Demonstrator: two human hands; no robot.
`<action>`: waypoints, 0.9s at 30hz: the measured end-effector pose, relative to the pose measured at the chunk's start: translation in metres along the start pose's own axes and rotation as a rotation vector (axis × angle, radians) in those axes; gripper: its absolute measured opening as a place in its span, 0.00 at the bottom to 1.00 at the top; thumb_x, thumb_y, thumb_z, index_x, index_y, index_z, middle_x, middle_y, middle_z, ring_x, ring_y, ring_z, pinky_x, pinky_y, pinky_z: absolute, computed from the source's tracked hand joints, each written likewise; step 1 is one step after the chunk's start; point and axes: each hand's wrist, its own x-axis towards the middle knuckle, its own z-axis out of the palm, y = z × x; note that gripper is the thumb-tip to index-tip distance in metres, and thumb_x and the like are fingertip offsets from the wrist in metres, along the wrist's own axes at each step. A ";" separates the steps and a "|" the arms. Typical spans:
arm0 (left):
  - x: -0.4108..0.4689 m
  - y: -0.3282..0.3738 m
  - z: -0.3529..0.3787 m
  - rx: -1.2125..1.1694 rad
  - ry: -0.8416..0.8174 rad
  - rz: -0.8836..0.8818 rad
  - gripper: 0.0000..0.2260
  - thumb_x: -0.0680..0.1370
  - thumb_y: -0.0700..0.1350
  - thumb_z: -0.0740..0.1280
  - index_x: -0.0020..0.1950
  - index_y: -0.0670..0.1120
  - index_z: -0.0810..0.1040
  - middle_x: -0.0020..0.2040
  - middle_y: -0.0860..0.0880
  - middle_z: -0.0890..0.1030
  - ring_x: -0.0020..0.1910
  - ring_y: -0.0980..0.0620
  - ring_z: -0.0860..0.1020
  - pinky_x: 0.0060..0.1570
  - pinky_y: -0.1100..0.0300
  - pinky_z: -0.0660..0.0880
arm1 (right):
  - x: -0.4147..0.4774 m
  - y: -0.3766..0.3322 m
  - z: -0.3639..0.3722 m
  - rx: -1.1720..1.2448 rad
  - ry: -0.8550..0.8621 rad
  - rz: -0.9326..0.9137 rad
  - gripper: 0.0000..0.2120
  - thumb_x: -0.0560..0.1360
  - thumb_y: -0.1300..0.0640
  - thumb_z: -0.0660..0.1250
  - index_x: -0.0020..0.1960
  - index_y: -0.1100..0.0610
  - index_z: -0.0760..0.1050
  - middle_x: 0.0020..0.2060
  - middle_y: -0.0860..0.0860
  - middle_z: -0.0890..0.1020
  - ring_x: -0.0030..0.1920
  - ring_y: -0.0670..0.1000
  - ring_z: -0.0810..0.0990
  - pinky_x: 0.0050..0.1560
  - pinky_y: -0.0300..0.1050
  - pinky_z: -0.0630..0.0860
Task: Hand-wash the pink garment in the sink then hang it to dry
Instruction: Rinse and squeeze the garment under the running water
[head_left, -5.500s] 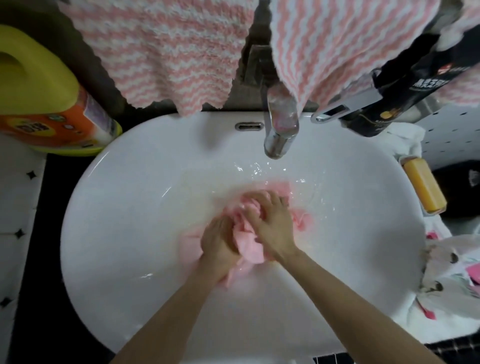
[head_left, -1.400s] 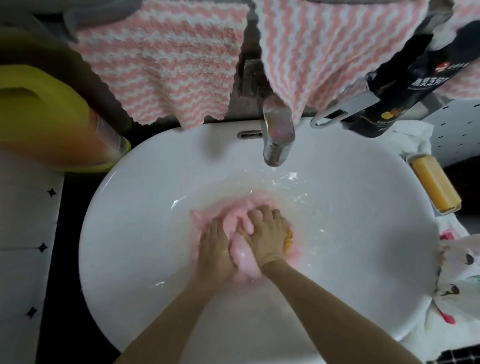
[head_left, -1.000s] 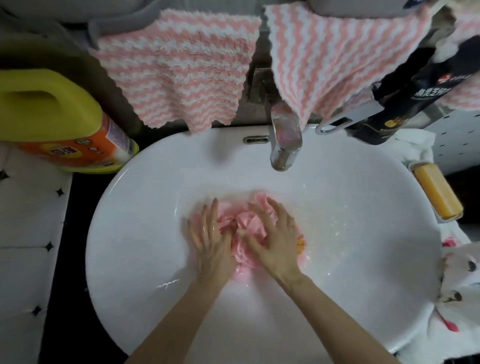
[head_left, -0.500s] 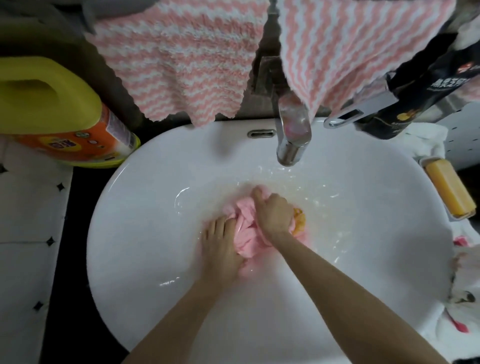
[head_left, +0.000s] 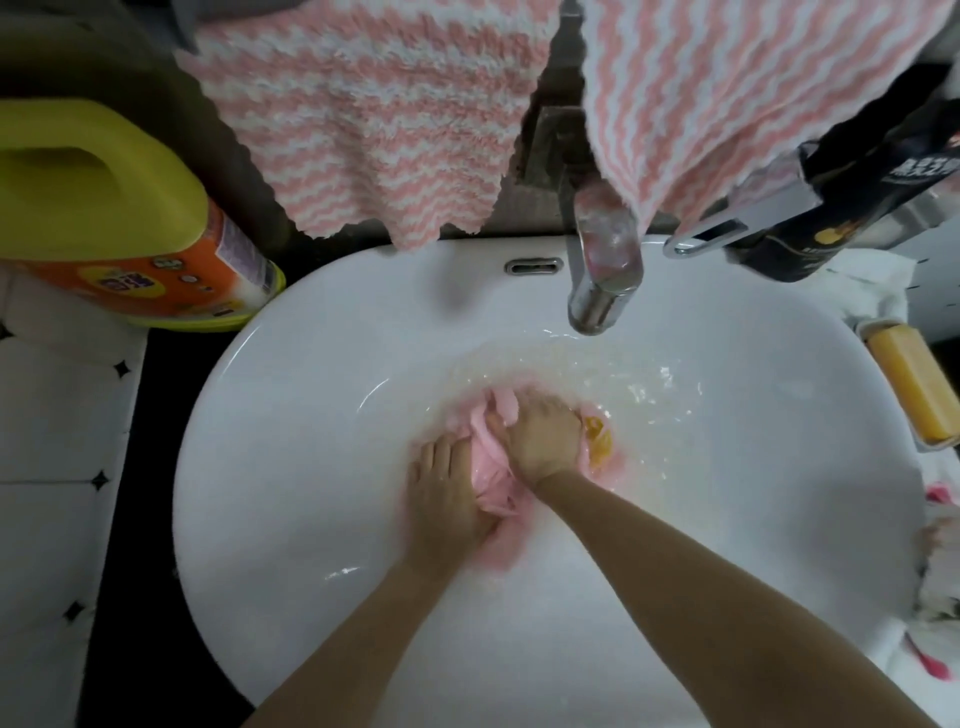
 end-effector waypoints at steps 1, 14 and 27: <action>0.000 -0.001 -0.001 0.012 -0.001 0.021 0.35 0.62 0.67 0.62 0.58 0.42 0.70 0.52 0.43 0.78 0.50 0.45 0.71 0.50 0.54 0.64 | 0.007 -0.001 -0.005 0.067 -0.049 0.097 0.22 0.78 0.44 0.58 0.41 0.60 0.80 0.39 0.59 0.82 0.41 0.60 0.81 0.40 0.47 0.72; 0.000 -0.008 0.005 0.068 -0.051 0.054 0.43 0.60 0.66 0.66 0.65 0.39 0.68 0.52 0.44 0.75 0.51 0.46 0.69 0.52 0.55 0.64 | -0.032 0.021 0.028 -0.073 0.222 -0.253 0.25 0.68 0.39 0.56 0.52 0.56 0.78 0.42 0.56 0.80 0.39 0.59 0.80 0.37 0.44 0.76; 0.019 -0.031 -0.056 0.115 -0.131 0.208 0.43 0.51 0.43 0.79 0.62 0.54 0.65 0.51 0.47 0.77 0.52 0.46 0.72 0.50 0.54 0.67 | 0.020 0.059 -0.070 0.715 -0.360 0.185 0.23 0.73 0.37 0.66 0.51 0.57 0.80 0.47 0.54 0.84 0.50 0.53 0.83 0.56 0.54 0.77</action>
